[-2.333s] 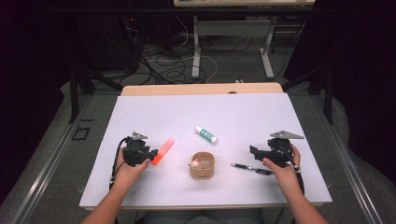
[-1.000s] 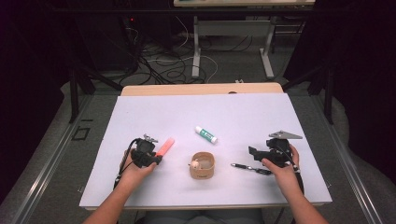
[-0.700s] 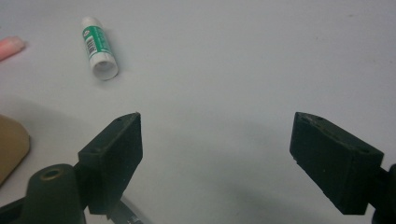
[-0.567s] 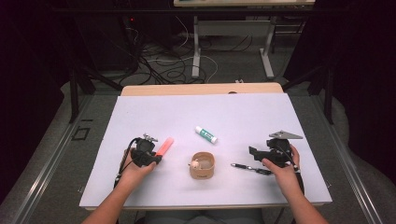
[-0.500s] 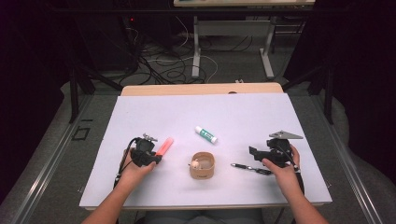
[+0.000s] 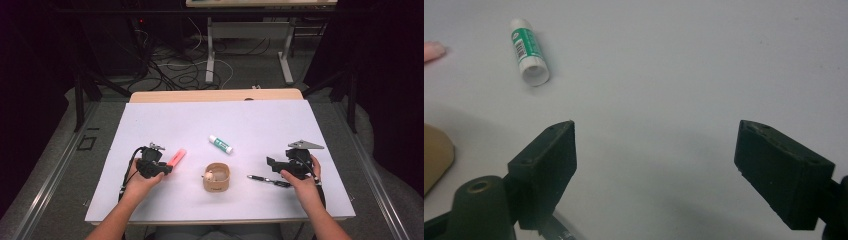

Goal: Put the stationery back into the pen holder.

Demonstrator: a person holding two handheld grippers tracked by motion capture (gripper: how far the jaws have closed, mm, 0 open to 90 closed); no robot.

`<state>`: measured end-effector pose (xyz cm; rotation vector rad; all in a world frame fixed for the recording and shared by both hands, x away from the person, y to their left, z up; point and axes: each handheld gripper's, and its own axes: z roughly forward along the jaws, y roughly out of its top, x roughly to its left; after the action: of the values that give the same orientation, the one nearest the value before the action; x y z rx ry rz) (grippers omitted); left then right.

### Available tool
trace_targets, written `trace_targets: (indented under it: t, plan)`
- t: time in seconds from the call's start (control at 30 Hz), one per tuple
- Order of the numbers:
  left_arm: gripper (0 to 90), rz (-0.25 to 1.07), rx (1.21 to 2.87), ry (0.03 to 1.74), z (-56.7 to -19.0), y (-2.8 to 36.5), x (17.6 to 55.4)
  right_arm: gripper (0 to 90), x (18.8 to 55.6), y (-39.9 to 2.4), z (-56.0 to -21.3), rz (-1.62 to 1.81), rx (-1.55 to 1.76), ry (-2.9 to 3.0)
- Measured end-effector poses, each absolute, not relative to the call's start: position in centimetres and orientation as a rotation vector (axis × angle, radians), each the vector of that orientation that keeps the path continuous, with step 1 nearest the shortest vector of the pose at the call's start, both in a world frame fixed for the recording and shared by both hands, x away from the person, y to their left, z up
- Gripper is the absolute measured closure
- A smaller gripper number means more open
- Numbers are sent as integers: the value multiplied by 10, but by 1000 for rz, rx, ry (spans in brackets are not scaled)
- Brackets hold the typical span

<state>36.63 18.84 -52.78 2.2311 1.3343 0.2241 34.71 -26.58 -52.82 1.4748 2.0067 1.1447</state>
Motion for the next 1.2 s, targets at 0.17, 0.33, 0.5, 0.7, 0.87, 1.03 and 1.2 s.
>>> trace_targets:
  t: [0.17, 0.33, 0.5, 0.7, 0.87, 1.03, 1.2]
  plan:
    - [671, 210, 2234, 1326, -524, 189, 367, 168, 347, -264, -528, 1130, 1454, 2014]
    - [671, 175, 2231, 1300, -514, 190, 369, 168, 348, -260, -524, 1121, 1392, 2043]
    - [671, 124, 2240, 1268, -500, 190, 368, 169, 347, -252, -510, 1084, 1264, 2073]
    - [671, 94, 2238, 1246, -484, 188, 368, 201, 347, -235, -491, 1033, 1064, 2130]
    - [671, 49, 2209, 1246, -467, 188, 368, 248, 343, -223, -477, 995, 862, 2134]
    - [671, 57, 2196, 1220, -447, 186, 368, 277, 338, -213, -467, 972, 703, 2111]
    - [671, 44, 2187, 1216, -432, 184, 367, 314, 334, -199, -455, 949, 544, 2120]
